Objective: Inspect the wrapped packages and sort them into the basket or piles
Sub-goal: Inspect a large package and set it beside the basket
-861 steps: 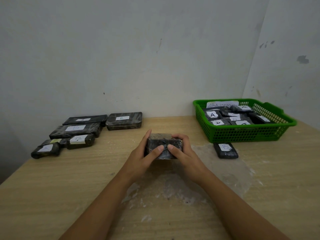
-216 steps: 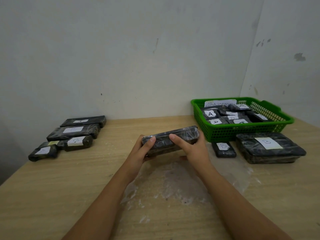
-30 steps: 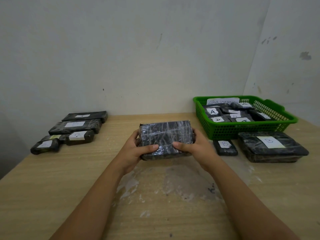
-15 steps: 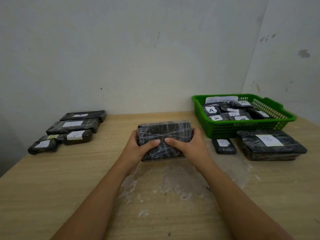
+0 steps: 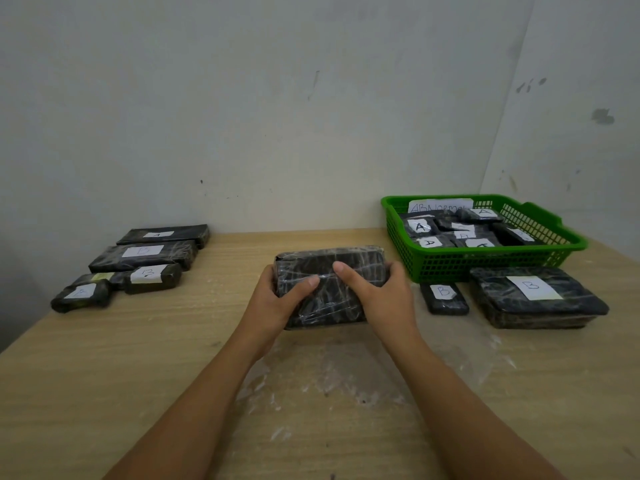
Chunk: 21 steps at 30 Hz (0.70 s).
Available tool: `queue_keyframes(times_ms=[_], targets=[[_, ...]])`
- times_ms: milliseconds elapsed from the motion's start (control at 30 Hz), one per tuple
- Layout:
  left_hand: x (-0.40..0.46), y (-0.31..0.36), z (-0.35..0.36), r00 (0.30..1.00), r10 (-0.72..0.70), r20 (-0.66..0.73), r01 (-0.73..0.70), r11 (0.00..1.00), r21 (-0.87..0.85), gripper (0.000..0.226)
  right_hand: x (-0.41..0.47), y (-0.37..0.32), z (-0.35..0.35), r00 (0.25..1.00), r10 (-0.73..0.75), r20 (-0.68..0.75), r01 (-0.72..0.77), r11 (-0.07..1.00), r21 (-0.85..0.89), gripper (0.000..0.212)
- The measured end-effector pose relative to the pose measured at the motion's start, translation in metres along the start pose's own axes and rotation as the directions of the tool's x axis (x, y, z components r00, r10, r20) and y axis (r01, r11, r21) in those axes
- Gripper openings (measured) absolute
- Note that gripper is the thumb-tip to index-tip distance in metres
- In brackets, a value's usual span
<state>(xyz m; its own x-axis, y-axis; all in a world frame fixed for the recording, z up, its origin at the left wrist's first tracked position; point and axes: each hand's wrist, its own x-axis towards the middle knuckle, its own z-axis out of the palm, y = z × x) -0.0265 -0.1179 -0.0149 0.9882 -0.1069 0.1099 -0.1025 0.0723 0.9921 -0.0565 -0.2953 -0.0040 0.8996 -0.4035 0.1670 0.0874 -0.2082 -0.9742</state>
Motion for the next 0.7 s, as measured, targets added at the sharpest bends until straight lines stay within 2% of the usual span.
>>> queue_keyframes(times_ms=[133, 433, 600, 700], targets=[[0.0023, 0.0026, 0.0, 0.998, -0.035, -0.05, 0.034, 0.999, -0.02, 0.037, -0.0027, 0.0007, 0.003, 0.999, -0.012, -0.037, 0.012, 1.0, 0.008, 0.069], [0.0045, 0.0034, -0.002, 0.999, -0.032, -0.043, 0.032, 0.999, -0.008, 0.044, 0.0014, 0.0082, 0.0065, 0.999, 0.008, -0.036, -0.009, 1.0, -0.007, 0.086], [0.0048, 0.0044, -0.0037, 0.999, -0.042, -0.023, 0.041, 0.999, -0.012, 0.043, 0.0015, 0.0027, 0.0037, 1.0, -0.023, -0.004, 0.023, 0.999, 0.027, 0.072], [0.0046, 0.0047, -0.0043, 0.999, -0.042, -0.013, 0.042, 0.999, -0.021, 0.042, 0.0026, 0.0045, 0.004, 1.0, -0.022, -0.02, 0.024, 0.998, 0.061, 0.074]])
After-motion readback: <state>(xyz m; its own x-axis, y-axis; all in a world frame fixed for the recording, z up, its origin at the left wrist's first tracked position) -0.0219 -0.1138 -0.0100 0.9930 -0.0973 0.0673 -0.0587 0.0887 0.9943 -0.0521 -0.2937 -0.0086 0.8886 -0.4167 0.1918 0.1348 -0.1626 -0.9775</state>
